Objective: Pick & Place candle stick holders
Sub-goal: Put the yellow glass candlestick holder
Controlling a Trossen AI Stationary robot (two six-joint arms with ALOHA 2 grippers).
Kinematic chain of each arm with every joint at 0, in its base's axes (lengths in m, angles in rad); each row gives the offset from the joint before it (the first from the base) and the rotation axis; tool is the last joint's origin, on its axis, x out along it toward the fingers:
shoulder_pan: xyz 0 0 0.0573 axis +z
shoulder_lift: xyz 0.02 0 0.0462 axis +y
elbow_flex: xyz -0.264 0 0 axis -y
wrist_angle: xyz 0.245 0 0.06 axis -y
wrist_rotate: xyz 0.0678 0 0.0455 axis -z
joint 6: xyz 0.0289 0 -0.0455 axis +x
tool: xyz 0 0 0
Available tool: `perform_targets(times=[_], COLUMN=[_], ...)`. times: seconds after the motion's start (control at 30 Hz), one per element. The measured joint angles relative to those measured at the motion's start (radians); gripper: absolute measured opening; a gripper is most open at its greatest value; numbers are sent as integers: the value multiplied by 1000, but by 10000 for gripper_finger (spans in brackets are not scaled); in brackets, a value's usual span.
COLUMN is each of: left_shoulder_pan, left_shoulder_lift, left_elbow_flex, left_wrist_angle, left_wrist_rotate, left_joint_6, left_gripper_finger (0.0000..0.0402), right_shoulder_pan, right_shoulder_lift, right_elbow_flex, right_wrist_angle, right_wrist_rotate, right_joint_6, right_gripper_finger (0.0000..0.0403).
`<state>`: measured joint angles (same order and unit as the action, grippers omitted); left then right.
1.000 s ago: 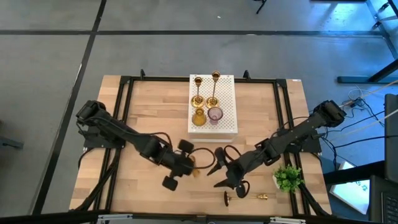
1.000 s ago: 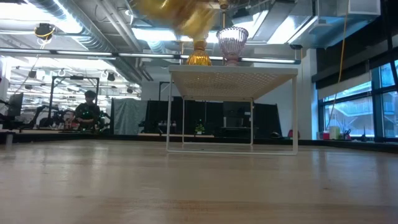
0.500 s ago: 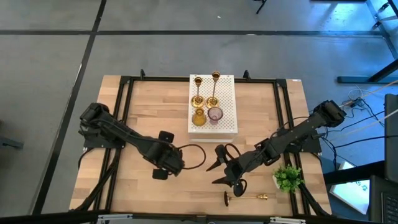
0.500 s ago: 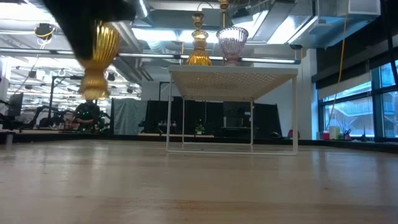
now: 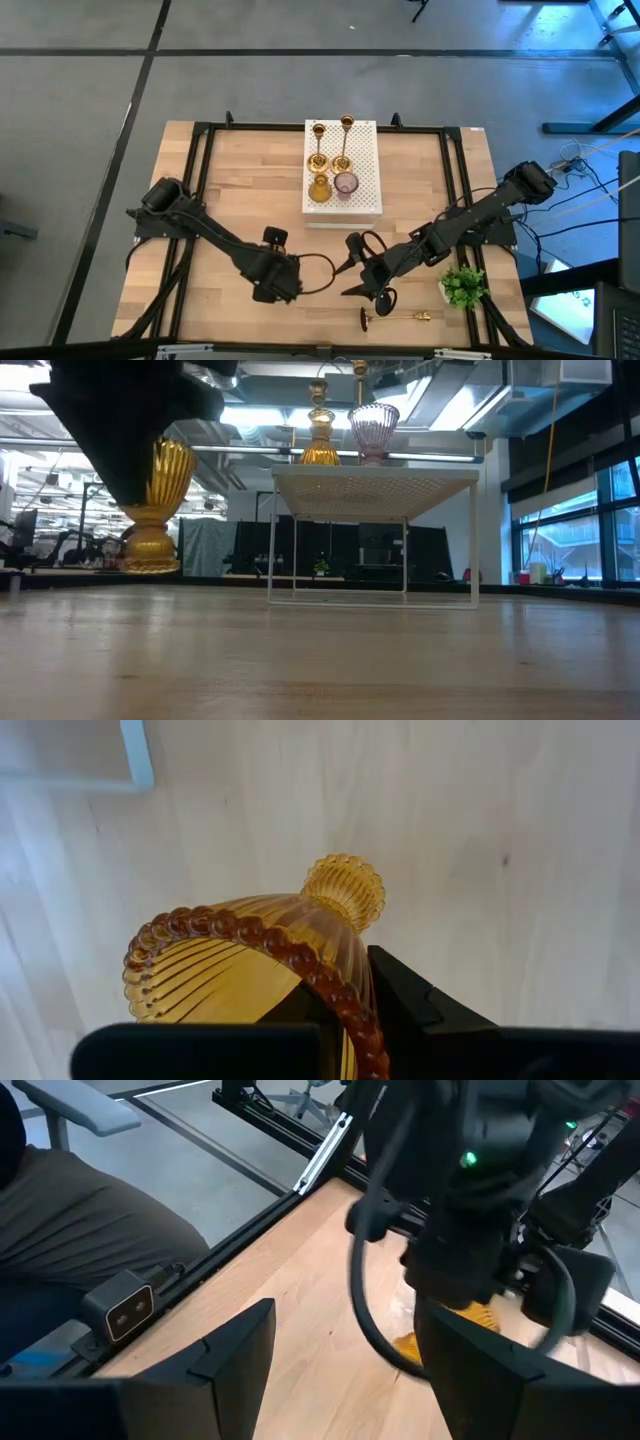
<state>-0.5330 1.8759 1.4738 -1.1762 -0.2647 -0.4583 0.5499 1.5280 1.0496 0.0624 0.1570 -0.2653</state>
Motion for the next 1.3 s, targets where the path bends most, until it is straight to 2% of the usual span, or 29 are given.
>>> perform_targets(times=[0.27,0.63,1.3], left_shoulder_pan=[-15,-5,-6], left_shoulder_lift=[0,85,86], left_elbow_flex=[0,-1,-1], left_wrist_angle=[18,-36,9], left_wrist_rotate=[-25,26,40], left_joint_6=[-11,-17,-30], left_gripper_finger=[21,21,21], right_shoulder_pan=[0,0,0], right_shoulder_lift=[0,0,0], right_elbow_flex=[0,0,0], right_wrist_angle=[5,8,8], right_wrist_rotate=[0,-3,-3], right_joint_6=[0,0,0], right_gripper_finger=[241,241,241])
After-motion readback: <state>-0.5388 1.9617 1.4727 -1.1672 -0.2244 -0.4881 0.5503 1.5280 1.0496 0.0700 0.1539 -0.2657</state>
